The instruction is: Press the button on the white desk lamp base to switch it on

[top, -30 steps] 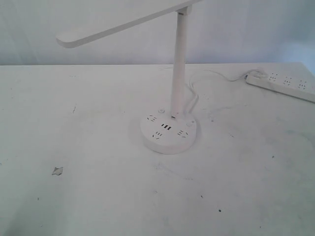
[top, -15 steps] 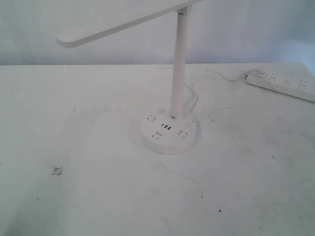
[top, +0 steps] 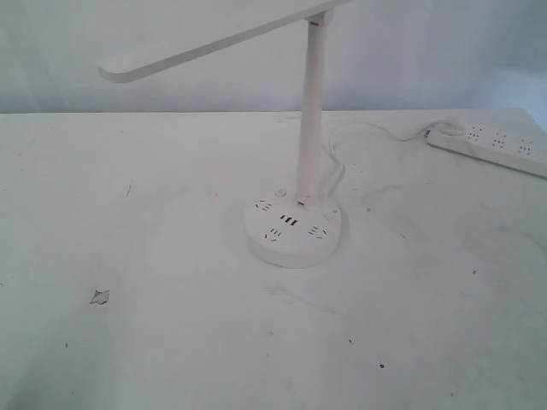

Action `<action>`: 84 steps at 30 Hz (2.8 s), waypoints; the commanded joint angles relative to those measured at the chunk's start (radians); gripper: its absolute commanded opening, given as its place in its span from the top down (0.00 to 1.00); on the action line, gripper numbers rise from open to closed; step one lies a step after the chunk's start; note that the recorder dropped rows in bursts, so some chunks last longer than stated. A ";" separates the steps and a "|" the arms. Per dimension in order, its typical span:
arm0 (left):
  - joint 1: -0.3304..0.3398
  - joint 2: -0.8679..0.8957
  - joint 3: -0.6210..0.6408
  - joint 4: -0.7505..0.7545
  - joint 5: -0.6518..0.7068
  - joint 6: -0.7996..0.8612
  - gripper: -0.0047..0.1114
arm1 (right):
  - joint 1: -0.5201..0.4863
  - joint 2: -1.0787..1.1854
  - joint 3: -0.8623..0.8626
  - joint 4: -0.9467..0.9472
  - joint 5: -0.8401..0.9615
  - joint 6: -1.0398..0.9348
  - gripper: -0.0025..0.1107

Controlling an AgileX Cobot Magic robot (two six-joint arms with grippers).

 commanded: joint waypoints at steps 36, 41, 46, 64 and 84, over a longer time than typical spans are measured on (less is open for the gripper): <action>0.001 -0.004 0.001 0.000 0.007 -0.001 0.96 | 0.363 1.201 -0.188 -1.161 0.537 1.116 0.98; 0.001 -0.004 0.001 0.000 0.007 -0.001 0.96 | 0.396 1.273 -0.281 -1.122 0.523 1.023 0.98; 0.001 -0.004 0.001 0.000 0.007 -0.001 0.96 | 0.406 1.364 -0.395 -1.131 0.570 0.995 0.98; 0.001 -0.004 0.001 0.000 0.007 -0.001 0.96 | 0.406 1.640 -0.642 -1.131 0.674 0.991 0.98; 0.001 -0.004 0.001 0.000 0.007 -0.001 0.96 | 0.406 1.750 -0.752 -1.135 0.754 0.963 0.98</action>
